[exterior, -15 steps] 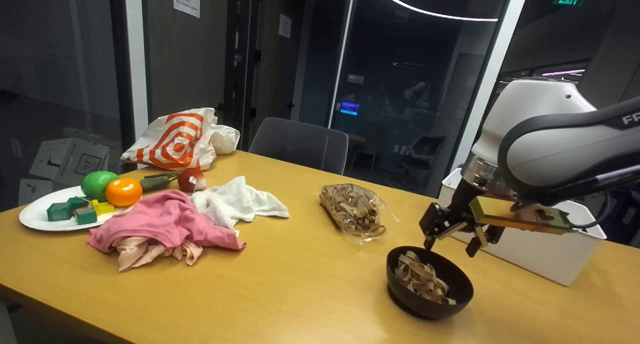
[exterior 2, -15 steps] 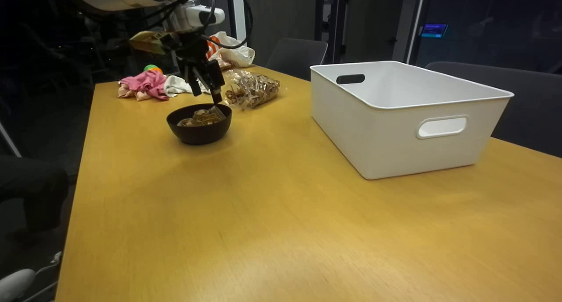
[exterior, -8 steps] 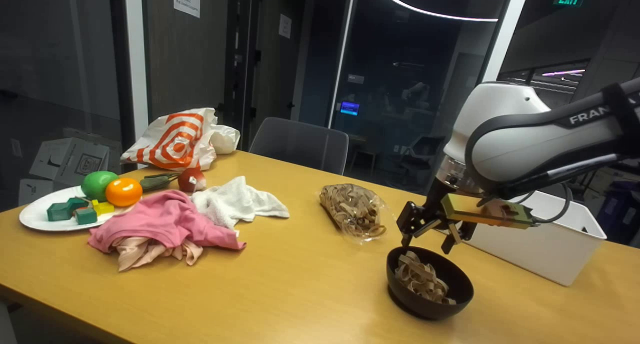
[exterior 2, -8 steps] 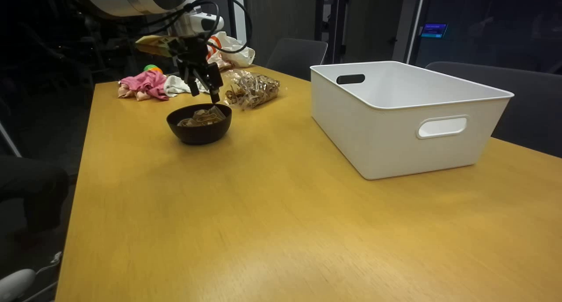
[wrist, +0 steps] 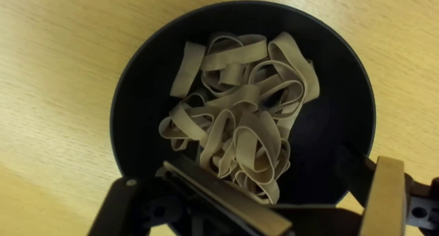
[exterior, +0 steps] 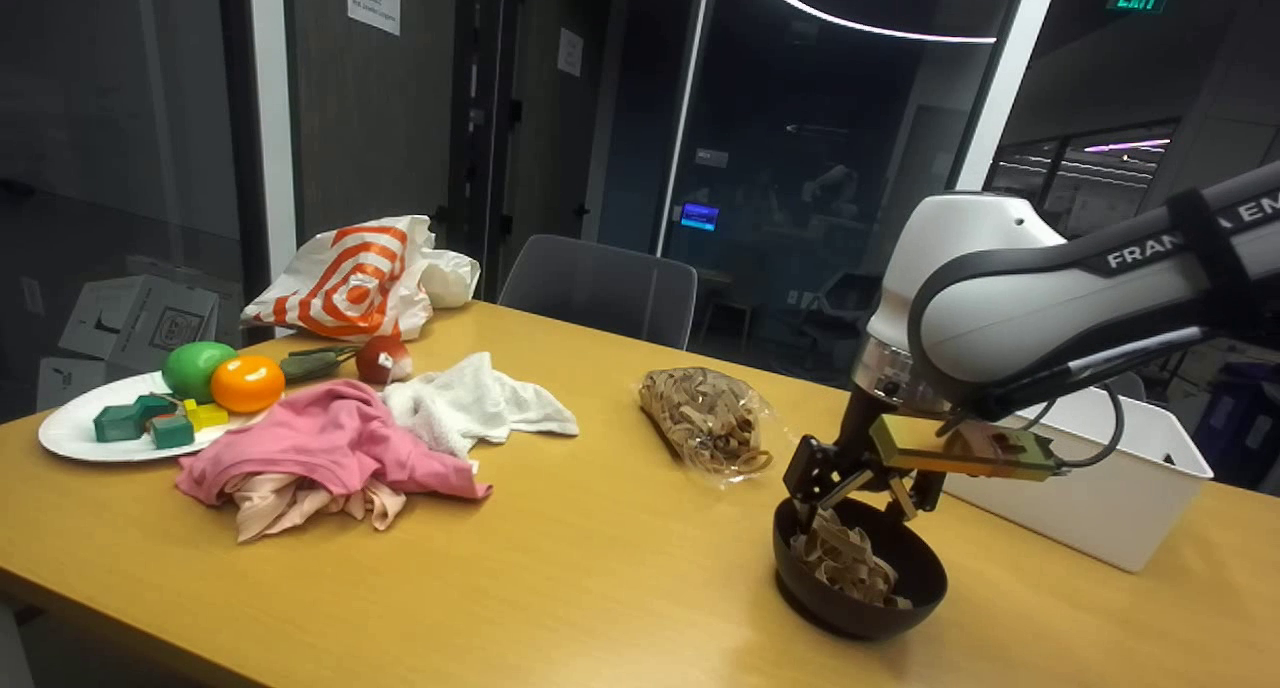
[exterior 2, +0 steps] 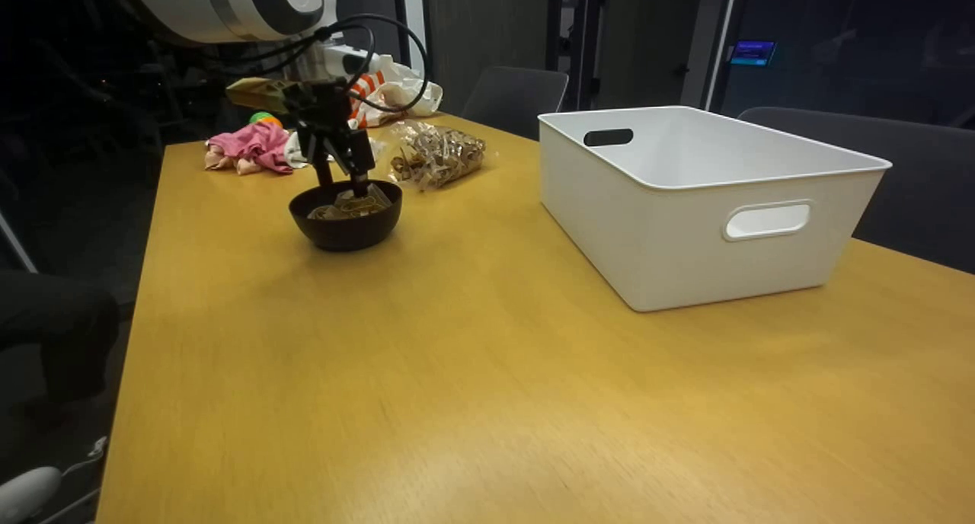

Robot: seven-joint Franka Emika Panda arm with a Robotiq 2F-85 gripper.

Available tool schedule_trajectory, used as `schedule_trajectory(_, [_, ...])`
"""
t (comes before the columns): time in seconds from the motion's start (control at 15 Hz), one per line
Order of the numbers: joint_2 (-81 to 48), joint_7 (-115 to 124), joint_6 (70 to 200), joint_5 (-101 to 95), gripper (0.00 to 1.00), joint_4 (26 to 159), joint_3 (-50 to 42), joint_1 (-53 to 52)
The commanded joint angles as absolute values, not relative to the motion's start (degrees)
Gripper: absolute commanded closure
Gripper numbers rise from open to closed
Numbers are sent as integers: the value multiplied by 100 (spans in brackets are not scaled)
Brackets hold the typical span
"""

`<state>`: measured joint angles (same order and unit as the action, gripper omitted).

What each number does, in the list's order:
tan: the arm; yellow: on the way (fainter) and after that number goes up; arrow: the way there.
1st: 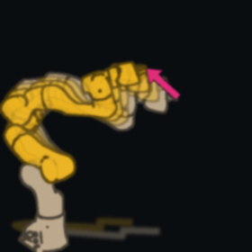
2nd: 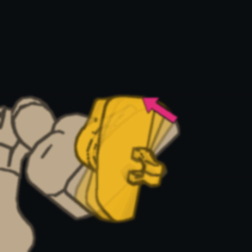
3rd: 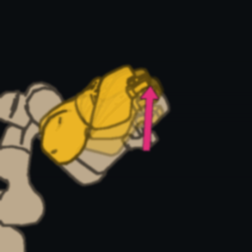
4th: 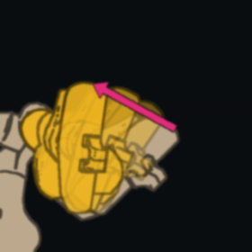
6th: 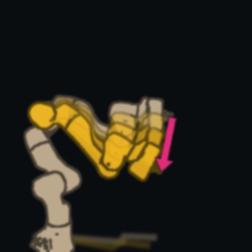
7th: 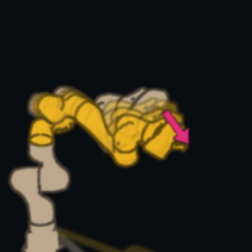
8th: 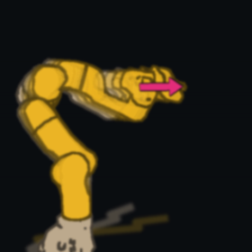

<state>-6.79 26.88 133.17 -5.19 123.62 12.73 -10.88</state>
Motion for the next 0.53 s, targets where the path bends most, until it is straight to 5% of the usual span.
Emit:
schedule_trajectory(0.0, [-646,2374,13435,-295,0,12476,1197,-1165])
schedule_trajectory(0.47, [-832,2335,13103,38,0,12390,1124,-1153])
